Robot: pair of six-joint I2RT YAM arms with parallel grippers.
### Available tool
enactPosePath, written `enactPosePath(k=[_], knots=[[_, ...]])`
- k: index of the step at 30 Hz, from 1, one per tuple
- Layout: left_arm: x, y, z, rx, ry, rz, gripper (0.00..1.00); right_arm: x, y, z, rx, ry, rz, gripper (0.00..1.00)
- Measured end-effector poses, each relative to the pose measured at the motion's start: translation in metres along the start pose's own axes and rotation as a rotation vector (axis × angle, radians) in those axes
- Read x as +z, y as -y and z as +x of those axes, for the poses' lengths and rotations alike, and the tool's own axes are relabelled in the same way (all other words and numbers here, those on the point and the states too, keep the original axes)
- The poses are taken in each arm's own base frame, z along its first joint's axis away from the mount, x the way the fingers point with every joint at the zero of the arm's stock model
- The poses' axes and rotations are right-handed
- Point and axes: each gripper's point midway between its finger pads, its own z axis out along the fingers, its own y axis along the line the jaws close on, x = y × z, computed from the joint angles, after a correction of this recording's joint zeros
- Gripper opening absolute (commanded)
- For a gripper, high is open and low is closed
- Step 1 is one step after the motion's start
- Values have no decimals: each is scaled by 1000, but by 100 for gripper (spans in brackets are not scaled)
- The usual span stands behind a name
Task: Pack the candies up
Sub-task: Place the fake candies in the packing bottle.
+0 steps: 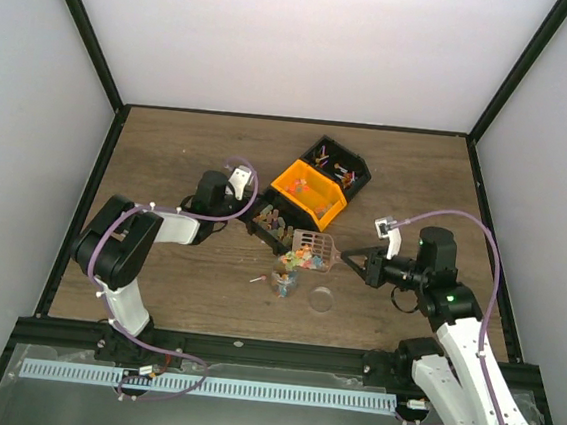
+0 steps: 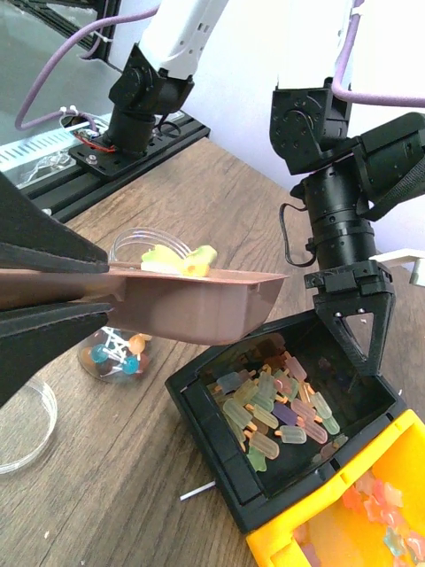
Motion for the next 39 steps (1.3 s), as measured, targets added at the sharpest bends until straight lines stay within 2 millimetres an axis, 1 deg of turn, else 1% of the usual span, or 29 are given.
enactPosePath(k=[12, 21, 32, 39], knots=[[0, 0, 0, 0, 0, 0, 4, 1, 0, 1, -6, -4, 10, 1], [0, 0, 0, 0, 0, 0, 4, 1, -8, -10, -42, -3, 15, 1], [0, 0, 0, 0, 0, 1, 4, 3, -4, -6, -30, -28, 26, 1], [1, 0, 0, 0, -1, 2, 4, 4, -8, -6, -40, -46, 24, 1]])
